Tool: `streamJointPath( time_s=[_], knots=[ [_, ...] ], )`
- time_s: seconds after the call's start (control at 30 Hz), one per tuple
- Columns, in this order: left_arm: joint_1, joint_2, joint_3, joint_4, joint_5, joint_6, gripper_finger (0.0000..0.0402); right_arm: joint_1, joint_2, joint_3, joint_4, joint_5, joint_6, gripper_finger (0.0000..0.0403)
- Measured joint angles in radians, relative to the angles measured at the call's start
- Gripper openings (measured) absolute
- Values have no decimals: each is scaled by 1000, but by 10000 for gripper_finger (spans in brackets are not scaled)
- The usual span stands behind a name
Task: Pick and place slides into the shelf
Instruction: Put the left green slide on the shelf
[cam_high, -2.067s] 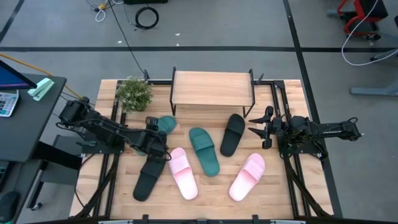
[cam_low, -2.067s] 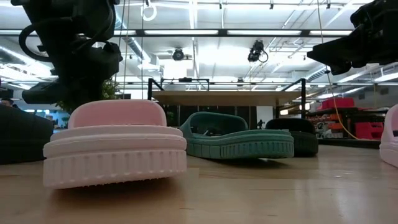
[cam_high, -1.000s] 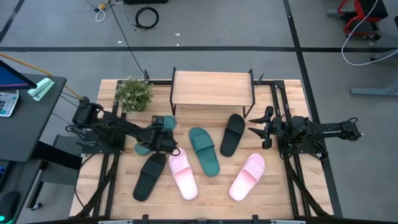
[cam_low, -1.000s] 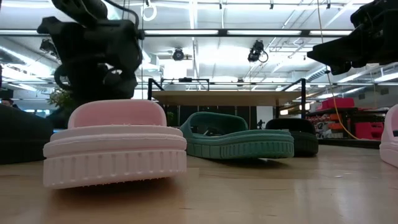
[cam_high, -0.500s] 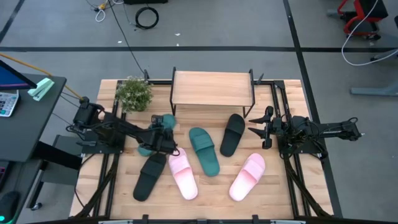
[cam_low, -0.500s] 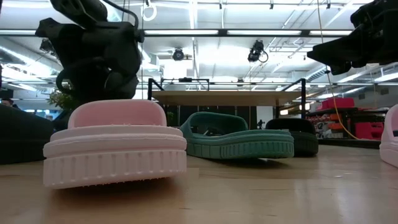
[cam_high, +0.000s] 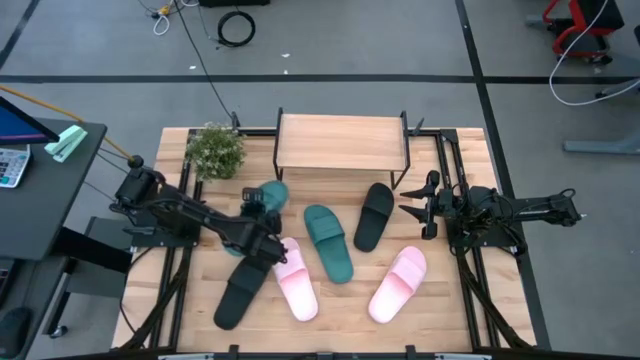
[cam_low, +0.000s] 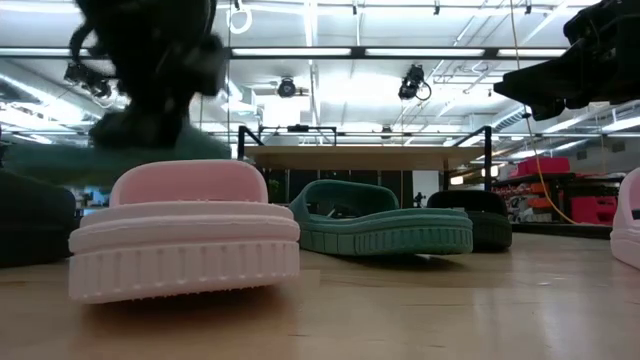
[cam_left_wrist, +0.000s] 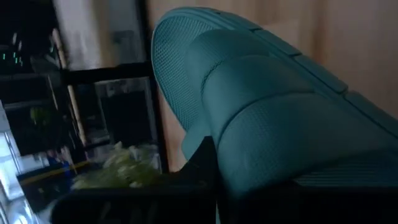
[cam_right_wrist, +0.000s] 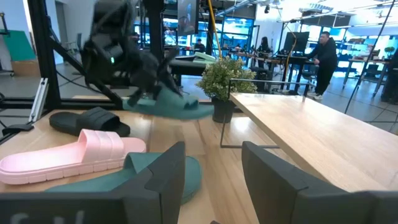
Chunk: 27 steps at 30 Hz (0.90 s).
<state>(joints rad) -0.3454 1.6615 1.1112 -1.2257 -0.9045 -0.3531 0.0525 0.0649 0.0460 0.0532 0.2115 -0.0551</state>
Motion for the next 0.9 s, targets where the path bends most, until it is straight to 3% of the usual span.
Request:
streamJointPath(
  time_s=[0.2,0.4,0.6,0.77,0.9],
  knots=[
    [4,0,209,-182,-10,-82,14,0,0,0,0,0,0,165],
    [65,0,418,-199,-160,14,12,0,0,0,0,0,0,165],
    [242,1,611,-125,-166,75,12,0,0,0,0,0,0,165],
    [386,1,718,47,-165,118,17,0,0,0,0,0,0,165],
    [481,1,737,202,-29,316,12,0,0,0,0,0,0,165]
  ],
)
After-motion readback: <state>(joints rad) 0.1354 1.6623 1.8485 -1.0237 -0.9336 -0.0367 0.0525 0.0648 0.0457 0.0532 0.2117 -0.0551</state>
